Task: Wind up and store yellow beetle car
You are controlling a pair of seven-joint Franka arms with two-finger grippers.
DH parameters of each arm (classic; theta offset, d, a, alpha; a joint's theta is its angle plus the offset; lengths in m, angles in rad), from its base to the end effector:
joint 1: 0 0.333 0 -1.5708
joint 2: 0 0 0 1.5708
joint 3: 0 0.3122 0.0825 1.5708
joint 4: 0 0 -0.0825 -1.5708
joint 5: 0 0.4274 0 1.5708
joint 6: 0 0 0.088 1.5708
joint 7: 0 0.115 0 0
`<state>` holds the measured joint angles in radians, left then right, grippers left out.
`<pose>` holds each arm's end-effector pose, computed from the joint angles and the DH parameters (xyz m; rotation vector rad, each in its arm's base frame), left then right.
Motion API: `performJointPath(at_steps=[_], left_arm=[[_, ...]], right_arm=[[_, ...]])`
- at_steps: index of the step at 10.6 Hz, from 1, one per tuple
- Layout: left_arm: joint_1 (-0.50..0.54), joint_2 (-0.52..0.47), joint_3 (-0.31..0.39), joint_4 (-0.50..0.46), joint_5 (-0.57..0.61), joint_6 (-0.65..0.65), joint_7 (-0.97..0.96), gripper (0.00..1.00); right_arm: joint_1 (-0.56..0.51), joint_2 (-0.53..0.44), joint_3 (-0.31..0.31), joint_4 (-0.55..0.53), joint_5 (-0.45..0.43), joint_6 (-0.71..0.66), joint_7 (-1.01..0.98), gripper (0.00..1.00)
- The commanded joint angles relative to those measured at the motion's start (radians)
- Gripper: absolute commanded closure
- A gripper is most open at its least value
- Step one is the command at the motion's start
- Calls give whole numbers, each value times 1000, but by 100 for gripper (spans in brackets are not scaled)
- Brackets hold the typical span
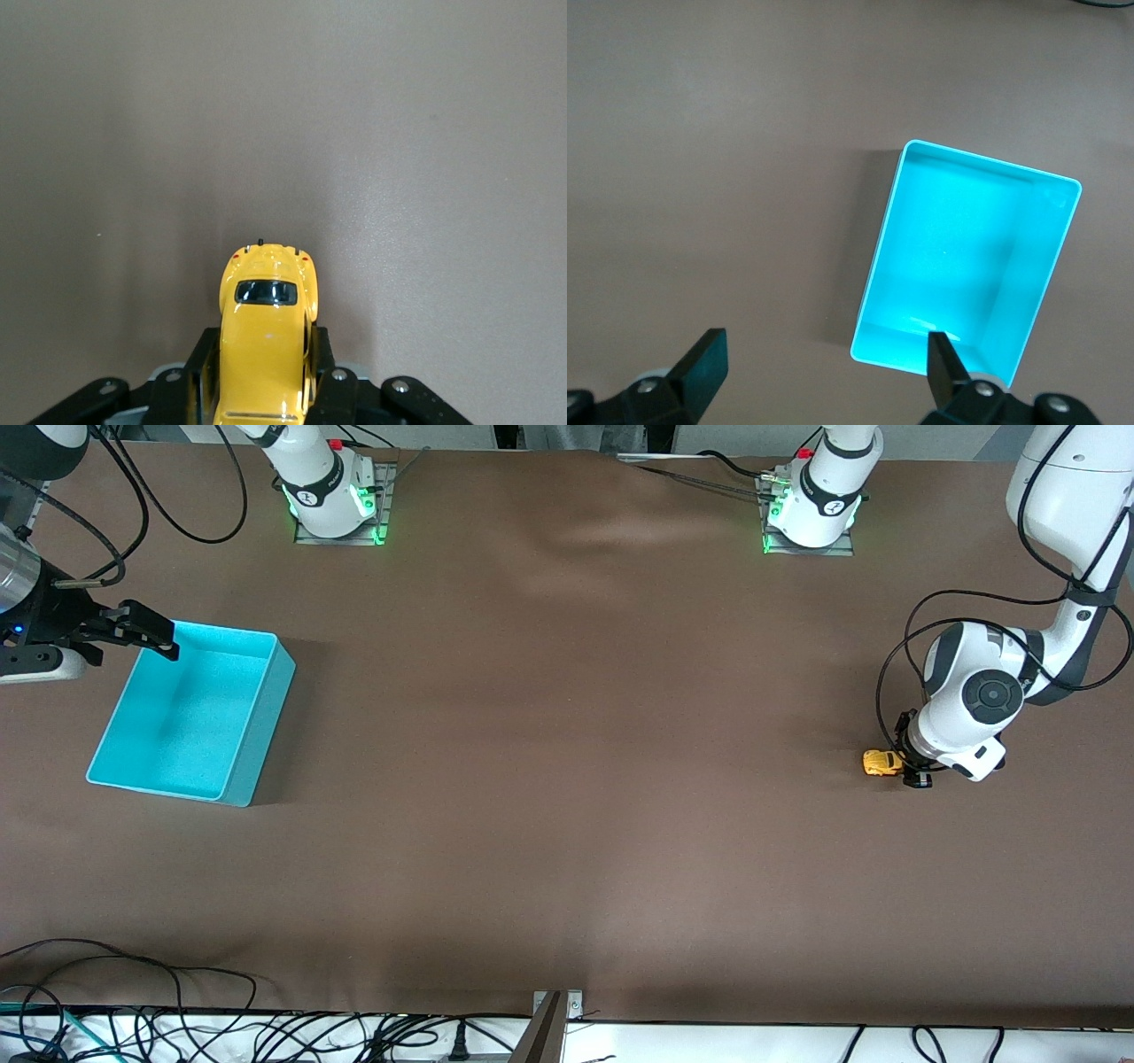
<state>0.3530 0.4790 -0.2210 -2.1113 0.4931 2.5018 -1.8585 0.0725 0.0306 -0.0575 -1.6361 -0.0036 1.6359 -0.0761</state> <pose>0.5866 0.0712 0.1357 -2.0713 -2.1412 -0.1448 0.6097 0.0092 0.5661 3.1335 0.1433 -0.0485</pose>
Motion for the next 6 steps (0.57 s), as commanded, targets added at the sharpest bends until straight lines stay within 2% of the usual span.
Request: performJointPath(at_steps=[1, 6], left_arm=[[14, 46, -3, 39, 38, 6, 5, 100], [31, 52, -3, 60, 36, 6, 4, 100]], right_arm=[[0, -9, 1, -7, -13, 1, -10, 0], [0, -8, 1, -8, -13, 1, -10, 0]])
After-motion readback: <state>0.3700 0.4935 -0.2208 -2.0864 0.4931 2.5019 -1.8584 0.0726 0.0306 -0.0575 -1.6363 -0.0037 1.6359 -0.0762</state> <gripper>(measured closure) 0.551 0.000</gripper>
